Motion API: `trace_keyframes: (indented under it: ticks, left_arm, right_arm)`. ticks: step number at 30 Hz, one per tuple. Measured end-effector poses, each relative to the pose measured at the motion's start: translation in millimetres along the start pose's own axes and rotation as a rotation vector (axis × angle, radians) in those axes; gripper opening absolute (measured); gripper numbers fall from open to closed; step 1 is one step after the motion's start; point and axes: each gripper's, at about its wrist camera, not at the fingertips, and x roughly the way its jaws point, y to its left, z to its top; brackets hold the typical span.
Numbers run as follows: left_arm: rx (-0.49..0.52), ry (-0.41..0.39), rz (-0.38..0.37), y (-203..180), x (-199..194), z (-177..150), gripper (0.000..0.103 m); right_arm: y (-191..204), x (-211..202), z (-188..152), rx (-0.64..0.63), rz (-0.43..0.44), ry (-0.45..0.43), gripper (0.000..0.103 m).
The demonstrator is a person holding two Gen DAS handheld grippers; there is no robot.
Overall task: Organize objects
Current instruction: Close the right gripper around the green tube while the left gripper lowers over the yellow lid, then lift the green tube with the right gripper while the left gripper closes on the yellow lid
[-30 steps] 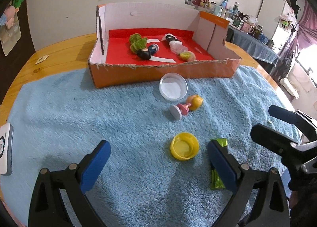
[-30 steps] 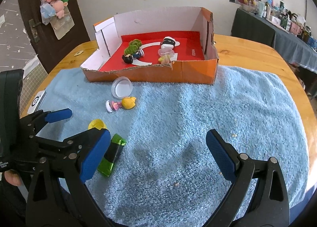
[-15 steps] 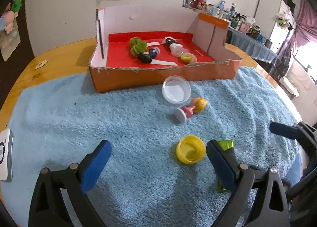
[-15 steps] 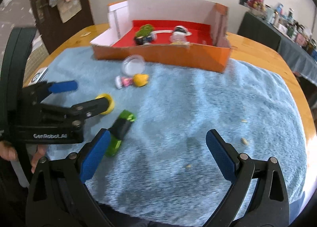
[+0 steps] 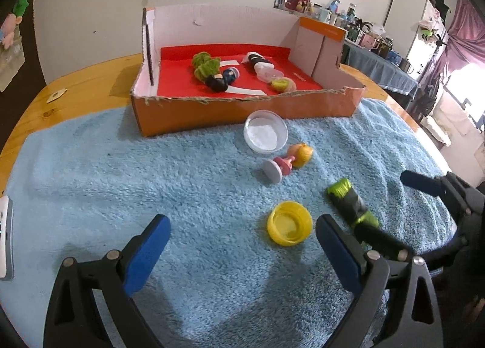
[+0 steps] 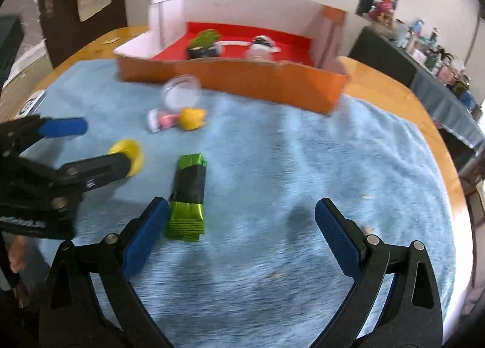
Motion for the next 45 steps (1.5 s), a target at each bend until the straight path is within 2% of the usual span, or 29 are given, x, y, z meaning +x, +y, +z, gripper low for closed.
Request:
trace_keyframes:
  ticks: [4,7,10,15,16,20,24,29,32,33,37,45]
  left_arm:
    - [0.021,-0.011,-0.018,-2.3,0.3,-1.3,0.092]
    - [0.039,-0.02,-0.037,-1.3,-3.6,-3.0,0.086]
    - [0.046,-0.024,-0.057,2.0,-7.5,-4.2,0.079]
    - [0.098,-0.019,-0.081,-7.7,-6.4,-4.0,0.064]
    - [0.11,-0.017,-0.088,-11.5,-5.6,-3.8,0.06]
    - [0.142,-0.014,-0.094,-21.5,-1.3,-3.4,0.057]
    - [0.131,-0.031,-0.119,-20.0,-5.2,-3.0,0.057]
    - [0.178,-0.02,-0.093,-27.9,-2.1,-6.2,0.057]
    - [0.168,-0.019,-0.086,-28.1,0.6,-4.8,0.057]
    - [0.161,-0.02,-0.083,-27.3,0.8,-3.8,0.055]
    - [0.15,-0.031,-0.048,-22.9,1.4,-4.0,0.033]
    - [0.1,-0.035,-0.052,-16.2,-1.1,-3.4,0.031]
  right_arm:
    - [-5.0,1.9,1.0,-0.026,0.016,-0.034,0.098]
    - [0.7,6.9,3.2,-0.078,0.064,-0.049,0.098]
    - [7.8,12.9,6.0,-0.116,0.079,-0.058,0.092]
    - [11.4,15.2,7.9,-0.124,0.15,-0.069,0.055]
    - [11.0,15.0,8.0,-0.123,0.165,-0.068,0.051]
    - [7.0,13.5,9.0,-0.12,0.19,-0.066,0.032]
    - [0.7,13.4,8.0,-0.104,0.21,-0.064,0.027]
    - [1.3,12.7,7.5,-0.098,0.21,-0.064,0.023]
    - [0.8,12.4,7.3,-0.087,0.215,-0.061,0.023]
    - [0.3,12.3,7.3,-0.086,0.216,-0.06,0.023]
    - [-1.4,11.6,8.1,-0.07,0.218,-0.055,0.023]
    - [-3.7,10.1,10.1,-0.03,0.209,-0.038,0.022]
